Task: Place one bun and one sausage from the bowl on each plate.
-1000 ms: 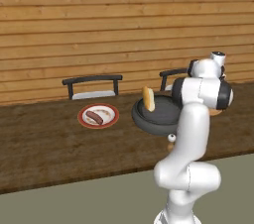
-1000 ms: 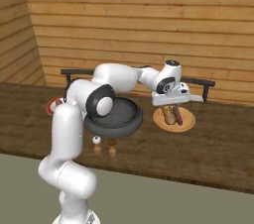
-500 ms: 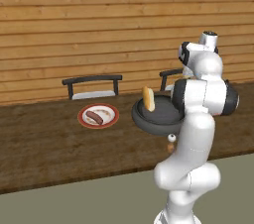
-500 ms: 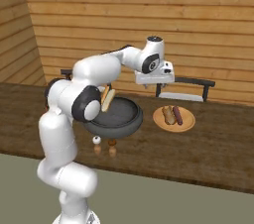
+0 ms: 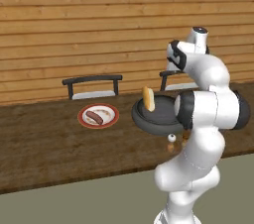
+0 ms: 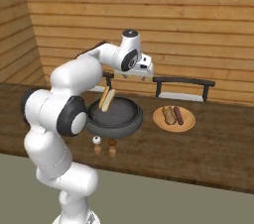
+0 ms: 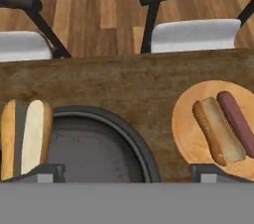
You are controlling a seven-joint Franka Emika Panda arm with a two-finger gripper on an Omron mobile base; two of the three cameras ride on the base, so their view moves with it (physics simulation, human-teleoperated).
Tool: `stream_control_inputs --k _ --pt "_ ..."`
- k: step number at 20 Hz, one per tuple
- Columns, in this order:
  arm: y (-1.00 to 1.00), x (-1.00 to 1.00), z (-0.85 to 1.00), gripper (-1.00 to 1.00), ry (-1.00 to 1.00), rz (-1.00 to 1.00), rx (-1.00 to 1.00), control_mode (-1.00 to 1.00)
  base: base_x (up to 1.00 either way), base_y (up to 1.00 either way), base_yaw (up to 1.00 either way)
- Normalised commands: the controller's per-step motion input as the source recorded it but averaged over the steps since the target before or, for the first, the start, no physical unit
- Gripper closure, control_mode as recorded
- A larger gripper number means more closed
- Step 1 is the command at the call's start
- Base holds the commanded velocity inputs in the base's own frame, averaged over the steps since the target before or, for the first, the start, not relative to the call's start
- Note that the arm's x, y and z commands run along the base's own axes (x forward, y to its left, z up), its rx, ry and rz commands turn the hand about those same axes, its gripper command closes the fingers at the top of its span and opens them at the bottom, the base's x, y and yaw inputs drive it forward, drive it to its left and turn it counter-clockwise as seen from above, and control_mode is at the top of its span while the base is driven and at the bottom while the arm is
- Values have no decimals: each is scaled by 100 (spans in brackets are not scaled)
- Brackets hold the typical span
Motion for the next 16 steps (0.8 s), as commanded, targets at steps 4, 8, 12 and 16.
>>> stream_control_inputs --k 4,8,12,16 --pt "71 -13 10 -100 -8 -16 11 -100 0 0 0" --pt "27 0 28 -100 1 -2 14 -100 0 0 0" --pt "27 0 18 -100 7 0 8 -100 0 0 0" --pt "47 -7 1 -100 39 0 0 -100 0 0 0"
